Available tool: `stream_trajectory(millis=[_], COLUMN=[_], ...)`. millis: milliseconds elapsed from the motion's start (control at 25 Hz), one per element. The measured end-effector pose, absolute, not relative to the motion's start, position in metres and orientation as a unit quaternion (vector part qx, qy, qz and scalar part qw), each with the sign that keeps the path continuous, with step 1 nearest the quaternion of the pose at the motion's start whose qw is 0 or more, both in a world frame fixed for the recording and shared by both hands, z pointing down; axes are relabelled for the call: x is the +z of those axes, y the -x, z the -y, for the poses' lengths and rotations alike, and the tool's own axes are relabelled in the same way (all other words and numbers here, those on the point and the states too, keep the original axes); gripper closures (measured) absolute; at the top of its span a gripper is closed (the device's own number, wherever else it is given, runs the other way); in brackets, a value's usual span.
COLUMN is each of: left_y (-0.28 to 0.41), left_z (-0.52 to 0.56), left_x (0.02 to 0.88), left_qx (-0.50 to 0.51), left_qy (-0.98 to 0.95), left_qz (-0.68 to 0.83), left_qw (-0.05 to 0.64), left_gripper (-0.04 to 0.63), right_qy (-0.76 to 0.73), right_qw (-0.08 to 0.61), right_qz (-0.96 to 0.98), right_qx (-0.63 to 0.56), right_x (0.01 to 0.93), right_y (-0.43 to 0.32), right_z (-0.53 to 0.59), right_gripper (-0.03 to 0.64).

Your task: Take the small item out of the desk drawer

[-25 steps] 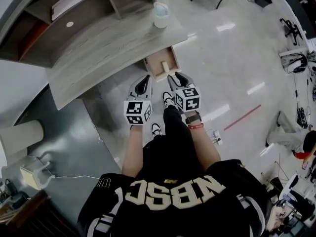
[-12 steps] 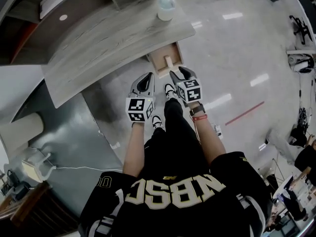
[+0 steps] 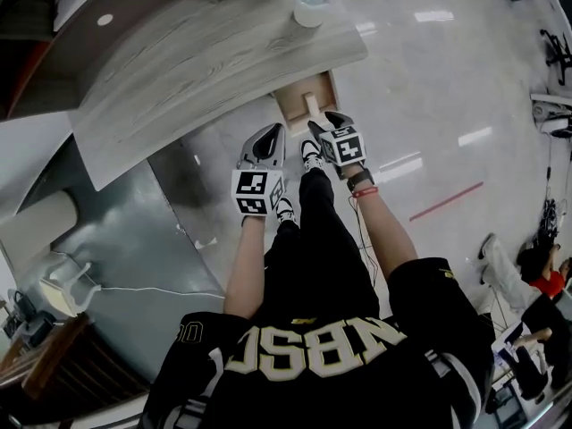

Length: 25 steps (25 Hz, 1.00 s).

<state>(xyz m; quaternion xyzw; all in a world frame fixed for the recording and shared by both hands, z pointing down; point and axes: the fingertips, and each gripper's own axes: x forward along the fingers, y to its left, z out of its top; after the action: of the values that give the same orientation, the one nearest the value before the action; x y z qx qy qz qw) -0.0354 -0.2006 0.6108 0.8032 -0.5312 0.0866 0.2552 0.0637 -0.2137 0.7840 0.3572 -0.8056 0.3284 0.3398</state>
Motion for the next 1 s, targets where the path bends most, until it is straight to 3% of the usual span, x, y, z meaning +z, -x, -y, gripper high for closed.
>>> stream_trajectory(millis=[600,1000], left_y=[0.046,0.048], left_z=[0.217,0.220], left_x=[0.671,0.702], left_qx=[0.076,0.114], left_qy=[-0.750,-0.750], left_qz=[0.564,0.558], left_qw=[0.337,0.336], left_gripper=[0.580,0.580], right_qy=[-0.355,-0.368], right_qw=[0.380,0.413], right_qz=[0.762,0.747], right_qx=[0.385,0.368], right_x=[0.867,0.910], right_y=[-0.066,-0.060], right_z=[0.252,0.274], right_gripper=[0.399,0.399])
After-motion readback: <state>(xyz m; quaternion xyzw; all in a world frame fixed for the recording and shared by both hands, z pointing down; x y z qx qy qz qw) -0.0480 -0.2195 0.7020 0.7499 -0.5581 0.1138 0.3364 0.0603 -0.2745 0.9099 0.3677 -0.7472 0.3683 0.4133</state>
